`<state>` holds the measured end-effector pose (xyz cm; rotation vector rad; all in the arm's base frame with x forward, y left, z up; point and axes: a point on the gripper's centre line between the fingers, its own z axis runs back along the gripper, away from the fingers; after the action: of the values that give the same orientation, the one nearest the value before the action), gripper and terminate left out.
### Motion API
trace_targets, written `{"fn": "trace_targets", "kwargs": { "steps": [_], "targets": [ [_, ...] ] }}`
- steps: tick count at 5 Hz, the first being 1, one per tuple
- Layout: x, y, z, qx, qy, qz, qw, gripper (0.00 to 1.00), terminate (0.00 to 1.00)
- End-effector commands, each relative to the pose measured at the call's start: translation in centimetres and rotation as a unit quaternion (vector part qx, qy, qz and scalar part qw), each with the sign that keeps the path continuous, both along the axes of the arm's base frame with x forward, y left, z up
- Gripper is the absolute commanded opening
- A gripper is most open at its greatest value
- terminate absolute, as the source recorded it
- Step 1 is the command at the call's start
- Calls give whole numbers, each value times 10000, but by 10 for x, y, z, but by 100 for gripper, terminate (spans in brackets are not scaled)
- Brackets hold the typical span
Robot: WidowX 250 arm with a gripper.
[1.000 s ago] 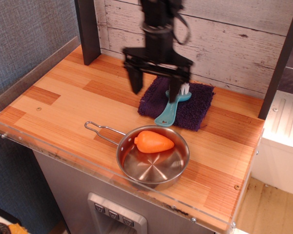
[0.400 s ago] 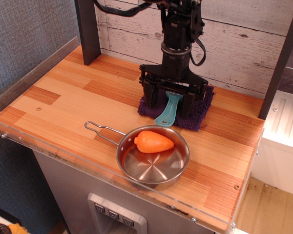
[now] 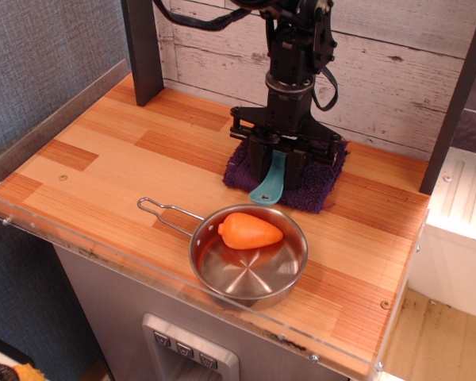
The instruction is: Move brush to right table edge in the center
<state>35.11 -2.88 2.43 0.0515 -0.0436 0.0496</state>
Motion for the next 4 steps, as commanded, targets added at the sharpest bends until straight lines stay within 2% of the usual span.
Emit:
{"fn": "trace_targets", "kwargs": {
  "steps": [1, 2, 3, 4],
  "targets": [
    [-4, -14, 33, -200, -357, -132, 9991, 0, 0],
    [-12, -45, 55, -283, -612, -551, 9962, 0, 0],
    [-17, -73, 63, -358, -708, -855, 9932, 0, 0],
    [-16, -96, 50, -442, -622, -999, 9921, 0, 0]
  ]
}}
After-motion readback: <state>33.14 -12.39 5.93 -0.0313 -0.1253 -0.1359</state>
